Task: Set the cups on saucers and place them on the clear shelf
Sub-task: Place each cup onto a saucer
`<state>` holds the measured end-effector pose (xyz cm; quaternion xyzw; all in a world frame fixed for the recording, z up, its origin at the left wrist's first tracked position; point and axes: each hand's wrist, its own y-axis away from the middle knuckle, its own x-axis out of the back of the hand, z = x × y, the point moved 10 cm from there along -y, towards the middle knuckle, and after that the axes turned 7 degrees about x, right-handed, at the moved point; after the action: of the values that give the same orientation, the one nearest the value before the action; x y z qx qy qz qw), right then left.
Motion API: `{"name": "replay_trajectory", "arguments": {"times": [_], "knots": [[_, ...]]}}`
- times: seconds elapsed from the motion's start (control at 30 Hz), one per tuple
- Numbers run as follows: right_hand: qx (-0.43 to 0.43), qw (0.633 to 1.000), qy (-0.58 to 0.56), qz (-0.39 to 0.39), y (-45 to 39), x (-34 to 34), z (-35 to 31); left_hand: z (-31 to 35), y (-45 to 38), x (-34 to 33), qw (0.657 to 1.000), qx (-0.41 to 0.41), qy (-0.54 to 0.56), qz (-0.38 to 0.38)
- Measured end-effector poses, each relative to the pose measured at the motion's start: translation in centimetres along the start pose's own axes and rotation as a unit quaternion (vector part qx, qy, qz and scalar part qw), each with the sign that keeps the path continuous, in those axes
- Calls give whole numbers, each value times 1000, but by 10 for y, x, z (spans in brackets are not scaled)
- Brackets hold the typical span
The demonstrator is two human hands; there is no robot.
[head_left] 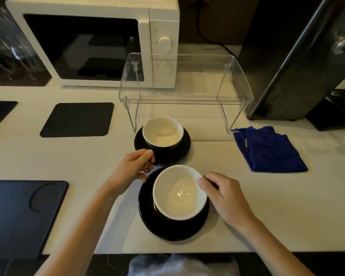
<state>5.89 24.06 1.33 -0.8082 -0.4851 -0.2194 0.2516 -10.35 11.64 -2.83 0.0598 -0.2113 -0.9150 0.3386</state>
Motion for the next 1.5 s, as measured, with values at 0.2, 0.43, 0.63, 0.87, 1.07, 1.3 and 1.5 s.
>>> {"name": "replay_trajectory", "arguments": {"times": [0.2,0.43,0.63,0.87,1.07,1.3,1.5], "knots": [[15,999,43,-6,1,-4,-3,-4,-4,1,1000,4,20,1],[22,998,54,-2,2,-12,-2,-5,-5,4,999,3,23,28],[27,996,83,1,1,-12,-2,-4,-2,6,998,4,9,67],[25,997,74,-4,1,-10,-1,-7,17,19,984,-26,-7,175],[-62,997,-37,33,11,5,19,-27,47,30,971,-15,-140,191],[-258,936,-237,-42,39,-19,52,-65,73,10,988,107,-60,94],[-247,936,-239,-72,45,-39,47,-74,80,2,989,128,3,75]]}}
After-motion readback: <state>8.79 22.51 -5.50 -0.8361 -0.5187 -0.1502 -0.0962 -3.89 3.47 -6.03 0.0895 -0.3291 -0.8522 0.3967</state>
